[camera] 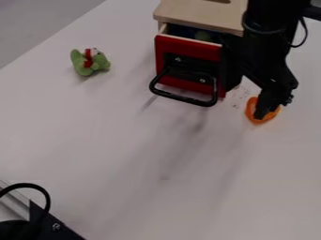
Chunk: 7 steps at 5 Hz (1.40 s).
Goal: Moved the half carrot from the right side to the left side of the cabinet
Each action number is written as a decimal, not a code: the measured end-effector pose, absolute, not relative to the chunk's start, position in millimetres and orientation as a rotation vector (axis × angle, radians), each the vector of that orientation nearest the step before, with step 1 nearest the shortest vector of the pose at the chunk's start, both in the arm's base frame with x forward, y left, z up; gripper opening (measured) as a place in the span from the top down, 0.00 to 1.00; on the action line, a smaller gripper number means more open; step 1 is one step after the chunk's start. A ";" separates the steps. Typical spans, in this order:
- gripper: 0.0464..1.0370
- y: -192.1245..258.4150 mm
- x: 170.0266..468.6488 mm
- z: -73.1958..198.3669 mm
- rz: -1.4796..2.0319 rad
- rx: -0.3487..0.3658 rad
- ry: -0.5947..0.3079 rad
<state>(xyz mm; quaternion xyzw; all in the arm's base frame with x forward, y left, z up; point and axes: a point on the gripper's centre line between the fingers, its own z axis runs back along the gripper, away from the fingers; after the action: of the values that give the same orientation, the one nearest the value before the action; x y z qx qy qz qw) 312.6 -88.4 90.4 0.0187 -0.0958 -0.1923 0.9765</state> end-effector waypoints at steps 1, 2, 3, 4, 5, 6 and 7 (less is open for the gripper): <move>0.05 -98.0 340.6 72.2 -0.402 0.017 -0.204; 0.05 -105.9 365.7 59.9 -0.418 0.012 -0.223; 0.05 -109.5 385.6 46.6 -0.437 0.029 -0.229; 0.05 -104.7 395.0 31.2 -0.464 0.050 -0.227; 0.05 -94.0 396.3 19.6 -0.459 0.066 -0.204; 0.08 -95.0 391.9 18.7 -0.468 0.080 -0.179; 0.33 -95.6 384.7 12.7 -0.473 0.080 -0.158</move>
<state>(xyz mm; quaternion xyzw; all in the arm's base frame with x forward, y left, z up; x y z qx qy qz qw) 384.7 -95.6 12.7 0.0397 -0.0782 -0.2339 0.9683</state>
